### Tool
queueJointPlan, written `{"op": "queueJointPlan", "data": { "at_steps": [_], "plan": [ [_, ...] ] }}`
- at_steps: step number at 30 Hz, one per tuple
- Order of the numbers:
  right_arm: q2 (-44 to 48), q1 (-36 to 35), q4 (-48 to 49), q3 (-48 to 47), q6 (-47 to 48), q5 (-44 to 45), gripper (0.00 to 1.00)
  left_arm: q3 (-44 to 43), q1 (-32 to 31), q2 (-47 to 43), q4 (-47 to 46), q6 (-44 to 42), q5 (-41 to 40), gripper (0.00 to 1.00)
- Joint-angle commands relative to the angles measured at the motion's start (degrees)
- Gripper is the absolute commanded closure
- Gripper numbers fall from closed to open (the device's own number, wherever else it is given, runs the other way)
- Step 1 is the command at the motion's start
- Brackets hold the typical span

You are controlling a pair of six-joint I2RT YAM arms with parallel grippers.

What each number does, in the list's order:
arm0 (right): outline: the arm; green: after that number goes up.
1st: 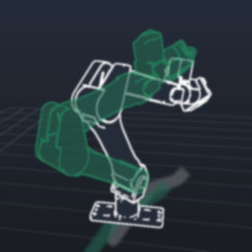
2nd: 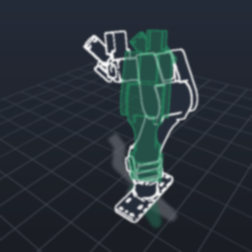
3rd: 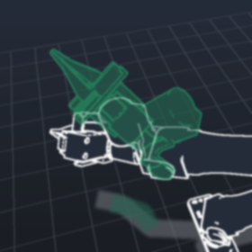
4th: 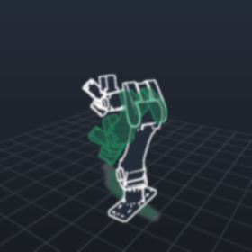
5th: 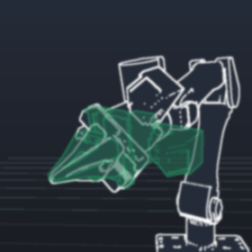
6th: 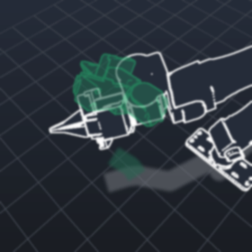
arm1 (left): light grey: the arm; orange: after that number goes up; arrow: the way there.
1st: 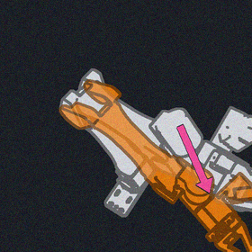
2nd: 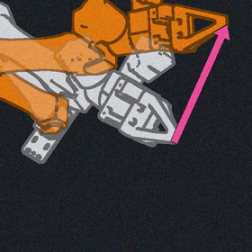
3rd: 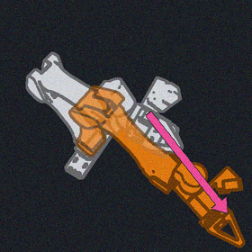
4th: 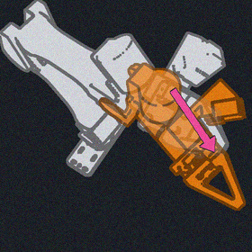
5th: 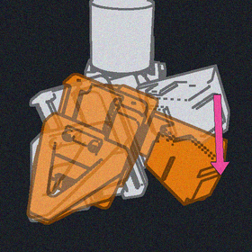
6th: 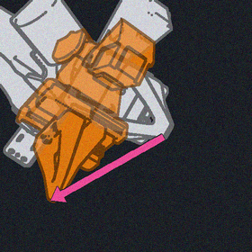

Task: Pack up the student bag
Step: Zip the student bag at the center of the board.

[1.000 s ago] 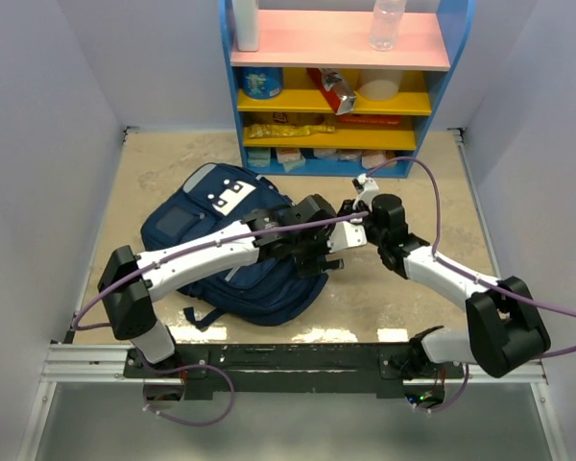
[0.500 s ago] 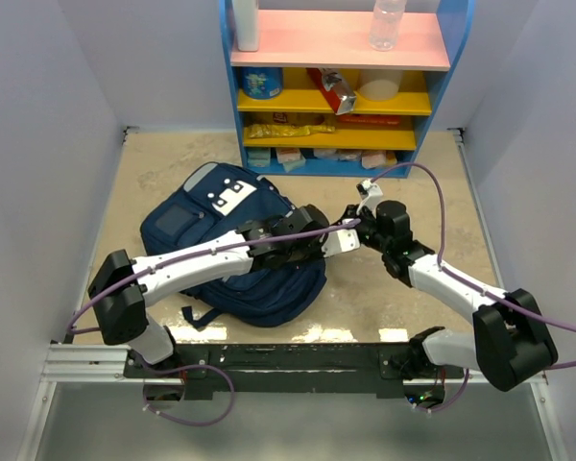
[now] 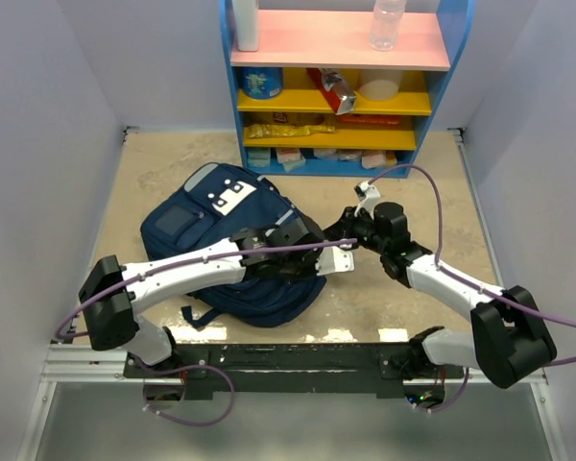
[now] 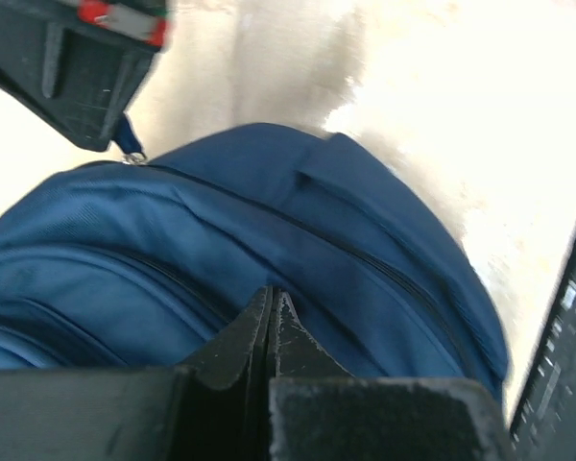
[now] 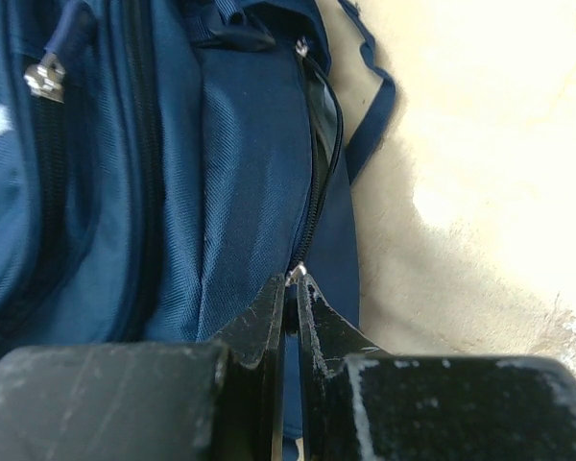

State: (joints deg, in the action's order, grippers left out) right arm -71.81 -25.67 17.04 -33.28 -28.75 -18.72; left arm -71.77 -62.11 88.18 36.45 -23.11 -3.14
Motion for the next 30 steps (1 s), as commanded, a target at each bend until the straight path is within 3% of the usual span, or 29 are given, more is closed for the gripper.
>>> {"op": "queueJointPlan", "data": {
  "at_steps": [1,2,3,8,16,17,20,21,23,30],
  "plan": [
    [-1.05,-0.52,2.12,-1.35,-0.51,0.18,1.00,0.40,-2.05,-3.63,3.37,-1.58,-0.99,0.93],
    [-0.88,-0.78,2.12,-1.44,-0.51,-0.09,1.00,0.14,-2.05,-3.54,3.11,-0.63,-2.21,0.63],
    [-0.53,-0.87,2.04,-1.44,-0.51,0.09,1.00,0.05,-2.05,-3.20,2.67,-0.09,-4.66,0.01],
    [0.97,-1.31,1.33,-1.26,-0.51,0.53,1.00,-0.13,-1.44,-1.17,-0.06,4.21,-9.16,0.00],
    [2.38,-1.49,0.80,-1.70,-0.34,0.18,1.00,2.59,0.93,-0.64,-1.47,2.73,-11.63,0.00],
    [2.46,-1.49,0.89,-1.70,-0.34,0.09,1.00,3.90,0.93,-0.90,-1.73,2.29,-11.72,0.00],
    [2.73,-2.01,1.24,-1.44,-0.51,0.09,1.00,6.10,0.94,-1.87,-2.87,0.18,-11.02,0.25],
    [2.73,-2.10,1.33,-1.44,-0.69,0.17,1.00,6.46,0.93,-2.31,-2.96,-0.09,-10.75,0.52],
    [2.82,-2.19,1.42,-1.18,-0.86,0.18,1.00,7.34,0.85,-2.40,-3.05,-0.62,-10.75,0.97],
    [2.29,-2.37,-0.33,-2.23,-0.52,0.53,1.00,7.87,0.67,-3.54,-2.44,-0.88,-9.70,1.00]
  ]
}}
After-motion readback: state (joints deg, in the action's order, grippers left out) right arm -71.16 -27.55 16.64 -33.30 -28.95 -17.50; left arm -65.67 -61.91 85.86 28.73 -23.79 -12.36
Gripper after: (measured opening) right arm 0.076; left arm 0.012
